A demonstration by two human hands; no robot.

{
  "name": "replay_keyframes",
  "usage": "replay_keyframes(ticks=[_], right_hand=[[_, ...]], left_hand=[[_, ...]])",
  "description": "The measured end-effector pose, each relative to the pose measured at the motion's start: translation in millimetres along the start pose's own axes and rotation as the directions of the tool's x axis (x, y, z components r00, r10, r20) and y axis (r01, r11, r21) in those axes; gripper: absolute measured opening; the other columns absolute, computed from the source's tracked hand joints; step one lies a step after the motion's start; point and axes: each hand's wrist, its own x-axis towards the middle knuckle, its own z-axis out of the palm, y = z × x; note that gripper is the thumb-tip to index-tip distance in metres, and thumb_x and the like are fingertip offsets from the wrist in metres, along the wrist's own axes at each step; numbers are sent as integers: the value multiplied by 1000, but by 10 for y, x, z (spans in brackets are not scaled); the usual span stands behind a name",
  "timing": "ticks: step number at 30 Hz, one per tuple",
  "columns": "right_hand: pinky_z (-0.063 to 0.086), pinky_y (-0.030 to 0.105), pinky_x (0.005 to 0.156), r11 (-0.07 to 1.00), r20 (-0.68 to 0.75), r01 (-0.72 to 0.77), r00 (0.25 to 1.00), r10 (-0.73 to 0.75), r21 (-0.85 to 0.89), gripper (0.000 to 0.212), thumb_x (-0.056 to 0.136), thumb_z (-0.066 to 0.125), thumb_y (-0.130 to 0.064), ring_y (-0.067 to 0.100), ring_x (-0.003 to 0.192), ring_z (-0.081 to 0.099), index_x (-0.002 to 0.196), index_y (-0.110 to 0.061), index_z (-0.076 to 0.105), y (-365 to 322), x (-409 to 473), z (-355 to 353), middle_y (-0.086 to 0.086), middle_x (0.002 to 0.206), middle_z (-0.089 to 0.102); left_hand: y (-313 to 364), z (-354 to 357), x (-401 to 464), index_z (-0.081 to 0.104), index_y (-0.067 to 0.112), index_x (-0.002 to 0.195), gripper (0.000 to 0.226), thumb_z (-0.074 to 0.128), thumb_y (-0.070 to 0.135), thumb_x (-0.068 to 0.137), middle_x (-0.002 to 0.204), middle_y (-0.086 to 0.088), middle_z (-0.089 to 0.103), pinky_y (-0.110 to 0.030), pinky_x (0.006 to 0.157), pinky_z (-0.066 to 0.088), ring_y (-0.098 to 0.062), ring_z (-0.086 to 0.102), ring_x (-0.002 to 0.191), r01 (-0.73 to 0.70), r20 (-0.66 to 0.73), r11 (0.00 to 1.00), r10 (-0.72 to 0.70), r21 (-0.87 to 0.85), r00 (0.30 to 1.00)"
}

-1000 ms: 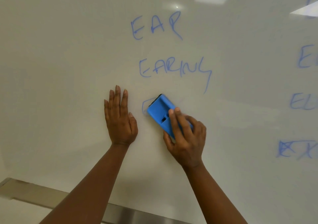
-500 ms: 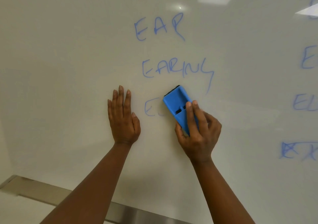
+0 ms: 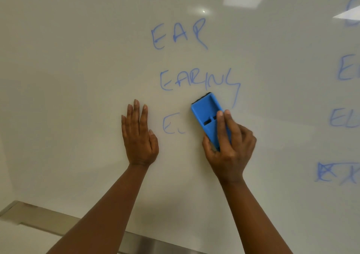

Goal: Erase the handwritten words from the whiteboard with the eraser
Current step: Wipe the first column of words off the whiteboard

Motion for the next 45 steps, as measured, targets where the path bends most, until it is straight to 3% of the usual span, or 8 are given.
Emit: replay_keyframes(ticks=[8, 14, 17, 24, 31, 37, 45], right_hand=[[47, 33, 65, 986, 125, 156, 979, -163, 65, 45, 78, 64, -26, 25, 76, 66, 121, -14, 55, -222, -290, -48, 3, 119, 62], [44, 33, 67, 997, 45, 64, 997, -65, 34, 46, 78, 64, -26, 21, 85, 55, 122, -14, 53, -233, -155, 57, 1, 125, 50], [46, 33, 66, 992, 70, 111, 991, -115, 54, 44, 76, 67, -25, 24, 81, 61, 119, -15, 61, -355, -97, 121, 1, 122, 61], [41, 35, 69, 951, 169, 293, 937, -307, 102, 34, 76, 63, -23, 21, 87, 50, 110, -19, 69, -314, -158, 37, -2, 115, 66], [45, 33, 67, 980, 109, 186, 975, -192, 71, 36, 77, 63, -23, 20, 86, 52, 113, -18, 67, -261, 18, 88, -1, 117, 64], [46, 34, 69, 960, 177, 257, 946, -273, 113, 36, 77, 63, -21, 21, 88, 49, 112, -18, 67, -431, -21, 109, -3, 118, 64], [50, 34, 67, 925, 238, 352, 895, -378, 143, 33, 78, 61, -21, 22, 89, 48, 110, -20, 69, -268, -240, -57, -4, 116, 65]], left_hand=[[-5, -10, 9, 30, 1, 141, 60, 33, 11, 81, 149, -18, 26, -43, 117, 10, -30, 19, 141, -8, 8, 1000, 8, -10, 1000], [-13, 2, 1, 29, 3, 141, 61, 33, 11, 81, 148, -17, 26, -42, 118, 9, -29, 19, 141, -5, -4, 999, 5, -34, 1000], [-16, 0, 5, 29, 3, 141, 60, 33, 11, 81, 148, -18, 28, -43, 117, 10, -29, 19, 141, 3, 0, 998, -3, -58, 1000], [-39, -25, 15, 31, -1, 137, 56, 33, 12, 82, 147, -16, 28, -38, 118, 8, -28, 20, 140, 4, -6, 984, -5, -176, 1000], [-16, -27, 13, 28, 3, 139, 66, 34, 8, 73, 147, -14, 28, -36, 119, 7, -23, 18, 141, 40, -6, 979, -42, -202, 999], [-39, -51, 8, 28, -2, 140, 69, 32, 8, 72, 147, -12, 28, -35, 118, 8, -19, 18, 142, 64, 20, 969, -61, -238, 998], [-151, -234, 36, 28, -8, 140, 71, 29, 5, 70, 148, -12, 28, -35, 118, 14, -19, 19, 142, -24, 126, 983, 48, -181, 991]])
